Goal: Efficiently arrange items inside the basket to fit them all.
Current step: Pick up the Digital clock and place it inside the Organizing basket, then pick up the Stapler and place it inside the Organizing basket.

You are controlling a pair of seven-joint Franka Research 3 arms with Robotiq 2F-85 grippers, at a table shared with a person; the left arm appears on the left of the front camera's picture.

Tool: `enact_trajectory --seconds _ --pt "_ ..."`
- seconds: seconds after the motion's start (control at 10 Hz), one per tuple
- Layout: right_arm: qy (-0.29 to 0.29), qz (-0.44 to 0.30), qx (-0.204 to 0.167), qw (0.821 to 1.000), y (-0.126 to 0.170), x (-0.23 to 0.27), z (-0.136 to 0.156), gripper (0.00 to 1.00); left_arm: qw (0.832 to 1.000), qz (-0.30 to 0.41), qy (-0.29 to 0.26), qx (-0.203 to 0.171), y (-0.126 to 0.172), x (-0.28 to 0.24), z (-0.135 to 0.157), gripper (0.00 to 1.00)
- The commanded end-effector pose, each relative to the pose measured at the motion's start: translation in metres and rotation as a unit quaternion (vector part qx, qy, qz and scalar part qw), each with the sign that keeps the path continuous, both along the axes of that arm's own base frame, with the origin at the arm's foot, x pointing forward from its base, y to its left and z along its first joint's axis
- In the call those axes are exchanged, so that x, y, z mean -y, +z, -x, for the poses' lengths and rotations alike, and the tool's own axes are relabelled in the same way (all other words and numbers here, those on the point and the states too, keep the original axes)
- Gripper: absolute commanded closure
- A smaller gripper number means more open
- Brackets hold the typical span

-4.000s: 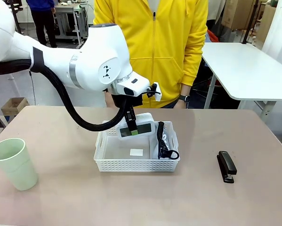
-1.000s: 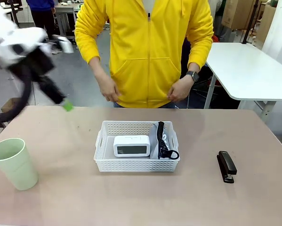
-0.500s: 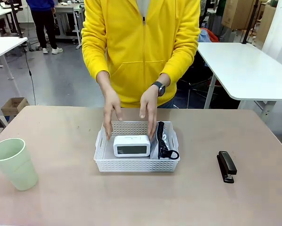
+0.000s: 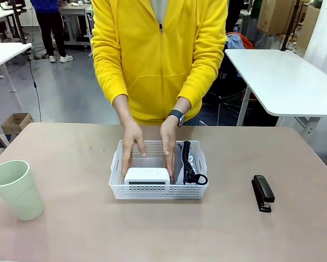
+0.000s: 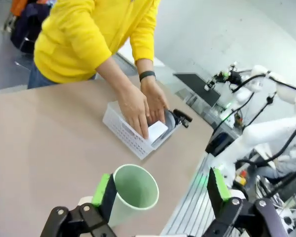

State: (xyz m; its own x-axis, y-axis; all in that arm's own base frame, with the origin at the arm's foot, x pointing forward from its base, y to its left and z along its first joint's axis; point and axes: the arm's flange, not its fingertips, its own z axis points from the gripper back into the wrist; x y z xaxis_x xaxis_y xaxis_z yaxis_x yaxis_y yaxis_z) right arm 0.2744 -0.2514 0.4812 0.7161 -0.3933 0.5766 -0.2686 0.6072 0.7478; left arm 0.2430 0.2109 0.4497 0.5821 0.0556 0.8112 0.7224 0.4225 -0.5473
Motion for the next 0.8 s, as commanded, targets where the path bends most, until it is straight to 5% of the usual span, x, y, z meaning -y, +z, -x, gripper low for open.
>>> enact_trajectory --seconds 0.0,0.7 --pt "0.000 -0.001 0.020 1.000 0.0002 0.0004 -0.0016 0.00 0.999 -0.043 -0.018 -0.002 0.0228 0.0148 0.0022 0.03" --pt "0.000 -0.001 0.020 1.000 0.0002 0.0004 -0.0016 0.00 0.999 -0.043 -0.018 -0.002 0.0228 0.0148 0.0022 0.03"
